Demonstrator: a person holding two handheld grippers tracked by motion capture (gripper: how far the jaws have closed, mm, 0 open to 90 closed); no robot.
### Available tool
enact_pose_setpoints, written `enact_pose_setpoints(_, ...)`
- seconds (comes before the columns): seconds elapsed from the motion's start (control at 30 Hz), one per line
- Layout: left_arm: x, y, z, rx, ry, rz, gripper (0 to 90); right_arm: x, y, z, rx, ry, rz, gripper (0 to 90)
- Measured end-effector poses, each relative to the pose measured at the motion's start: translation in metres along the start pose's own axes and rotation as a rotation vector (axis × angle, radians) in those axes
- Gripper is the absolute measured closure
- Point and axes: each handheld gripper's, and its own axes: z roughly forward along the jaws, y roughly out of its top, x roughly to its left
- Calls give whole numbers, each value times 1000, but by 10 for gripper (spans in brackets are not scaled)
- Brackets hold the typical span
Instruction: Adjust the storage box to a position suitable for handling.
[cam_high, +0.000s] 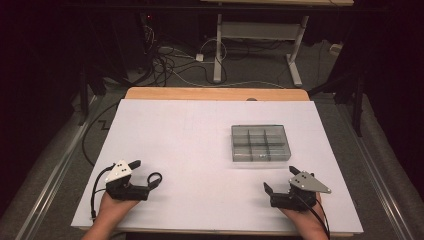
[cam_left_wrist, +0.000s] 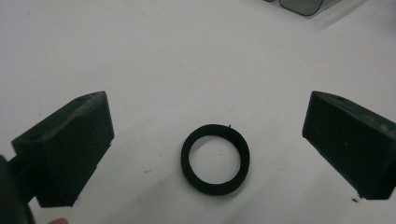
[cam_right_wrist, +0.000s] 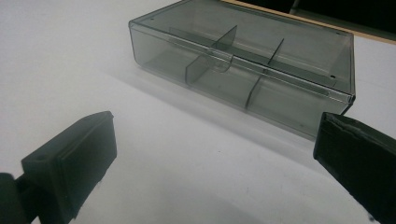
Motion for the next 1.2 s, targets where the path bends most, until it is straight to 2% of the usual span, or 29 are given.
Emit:
enact_pose_setpoints(0.17, 1, 0, 0, 2, 1, -17, 0, 0, 0, 0, -6, -4, -4, 0)
enact_pose_setpoints(0.4, 1, 0, 0, -3, 16, -17, 0, 0, 0, 0, -8, -4, -6, 0)
enact_pose_setpoints(0.67, 1, 1, 1, 8, 3, -9, 0, 0, 0, -1, -8, 0, -8, 0)
enact_pose_setpoints(1.0, 0, 2, 2, 19, 11, -6, 0, -2, 0, -1, -10, 3, 17, 0)
enact_pose_setpoints(1.1, 0, 2, 2, 21, 8, -2, 0, -4, 0, -2, -12, 4, 41, 0)
enact_pose_setpoints(1.2, 0, 2, 2, 21, 7, -2, 0, -4, 0, -1, -6, 1, 29, 1)
